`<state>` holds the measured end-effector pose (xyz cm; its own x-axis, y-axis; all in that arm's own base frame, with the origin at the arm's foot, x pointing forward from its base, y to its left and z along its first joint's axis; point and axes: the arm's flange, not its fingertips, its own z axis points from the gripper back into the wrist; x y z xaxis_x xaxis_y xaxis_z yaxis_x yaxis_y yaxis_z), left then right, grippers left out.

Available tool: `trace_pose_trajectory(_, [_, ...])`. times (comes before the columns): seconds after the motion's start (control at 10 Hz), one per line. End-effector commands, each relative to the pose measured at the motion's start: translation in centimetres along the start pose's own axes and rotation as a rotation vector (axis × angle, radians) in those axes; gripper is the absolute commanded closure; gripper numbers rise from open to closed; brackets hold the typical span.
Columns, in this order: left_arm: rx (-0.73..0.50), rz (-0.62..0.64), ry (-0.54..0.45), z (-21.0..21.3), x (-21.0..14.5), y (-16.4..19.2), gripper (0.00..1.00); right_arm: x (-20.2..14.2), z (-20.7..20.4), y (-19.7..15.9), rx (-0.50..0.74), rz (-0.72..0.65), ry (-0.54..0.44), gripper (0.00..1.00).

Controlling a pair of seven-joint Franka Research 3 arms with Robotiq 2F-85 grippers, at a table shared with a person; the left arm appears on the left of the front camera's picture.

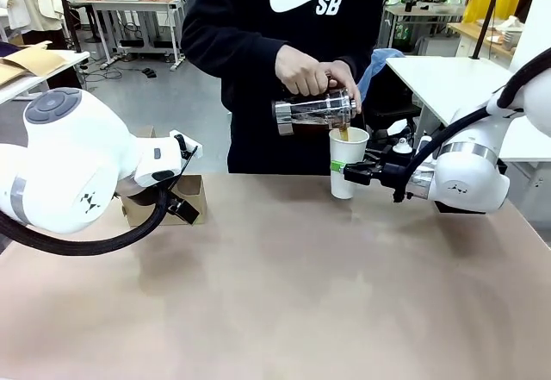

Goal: Pour a drink into a cup and package it in a carrier.
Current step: When a person places the Paper Cup Lid on the 600 ml Paper Cup , lift the 600 ml Paper Cup.

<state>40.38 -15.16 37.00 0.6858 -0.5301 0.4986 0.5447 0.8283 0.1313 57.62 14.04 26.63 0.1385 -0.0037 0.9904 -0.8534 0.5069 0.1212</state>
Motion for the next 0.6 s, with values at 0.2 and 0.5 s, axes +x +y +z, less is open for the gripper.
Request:
trace_pose_trajectory(0.2, [-0.001, 0.0, -0.001, 0.03, 0.0, 0.0, 0.0, 0.22, -0.03, 0.46, -0.012, -0.01, -0.017, 0.2])
trace_pose_trajectory(0.5, [-0.001, 0.0, -0.001, 0.03, 0.0, 0.0, 0.0, 0.22, -0.03, 0.46, -0.012, -0.01, -0.017, 0.2])
